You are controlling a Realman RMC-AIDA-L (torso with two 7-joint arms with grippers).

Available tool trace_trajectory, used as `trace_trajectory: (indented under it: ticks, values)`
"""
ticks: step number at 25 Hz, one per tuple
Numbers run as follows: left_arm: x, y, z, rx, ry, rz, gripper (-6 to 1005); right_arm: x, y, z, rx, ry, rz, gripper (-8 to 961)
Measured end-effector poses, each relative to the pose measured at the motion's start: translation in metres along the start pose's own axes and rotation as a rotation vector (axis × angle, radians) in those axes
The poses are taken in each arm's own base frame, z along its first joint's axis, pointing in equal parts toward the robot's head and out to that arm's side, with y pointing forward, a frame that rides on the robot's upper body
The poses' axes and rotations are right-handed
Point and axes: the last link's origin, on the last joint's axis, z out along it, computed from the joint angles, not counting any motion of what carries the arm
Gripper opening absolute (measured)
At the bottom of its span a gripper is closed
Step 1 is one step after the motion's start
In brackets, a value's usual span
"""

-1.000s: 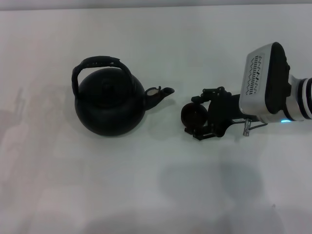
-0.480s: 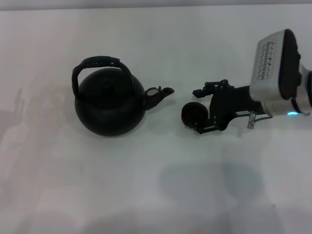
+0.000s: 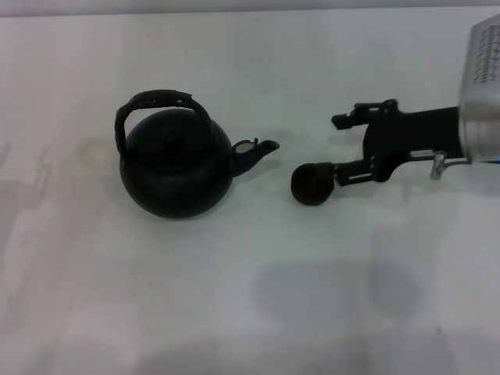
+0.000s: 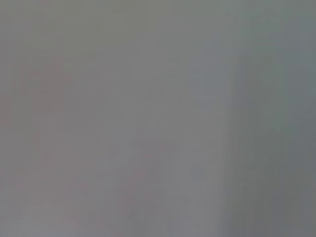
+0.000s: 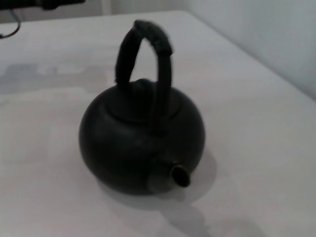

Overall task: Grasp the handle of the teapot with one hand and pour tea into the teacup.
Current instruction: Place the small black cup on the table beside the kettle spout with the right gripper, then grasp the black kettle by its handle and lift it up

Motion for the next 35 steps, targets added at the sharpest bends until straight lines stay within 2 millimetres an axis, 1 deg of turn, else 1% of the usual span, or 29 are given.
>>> trace_trajectory:
  ticks: [3,6,9,11,17,23,30,35]
  values:
    - [0.001,0.006,-0.001,-0.039,0.007,-0.001,573,0.002,-0.006,-0.013,0.019,-0.037,0.02,854]
    - [0.002,0.013,-0.003,-0.085,0.018,-0.003,573,0.005,-0.01,-0.03,0.042,-0.101,0.034,854]
    - [0.004,0.023,-0.004,-0.15,0.032,-0.012,572,0.009,-0.011,-0.045,0.062,-0.169,0.047,854]
    - [0.004,0.025,-0.004,-0.163,0.032,-0.013,572,0.014,-0.012,-0.056,0.085,-0.221,0.056,852]
    - [0.004,0.038,-0.008,-0.259,0.027,-0.036,563,0.03,-0.012,-0.075,0.164,-0.313,0.099,844]
    - [0.003,0.044,-0.004,-0.321,-0.001,-0.107,553,0.044,-0.008,-0.074,0.174,-0.314,0.136,841]
    - [-0.004,0.049,0.015,-0.377,-0.097,-0.2,542,0.05,-0.004,-0.068,0.159,-0.303,0.137,836]
    - [-0.009,0.049,0.025,-0.387,-0.146,-0.218,534,0.052,-0.003,-0.067,0.161,-0.308,0.139,832]
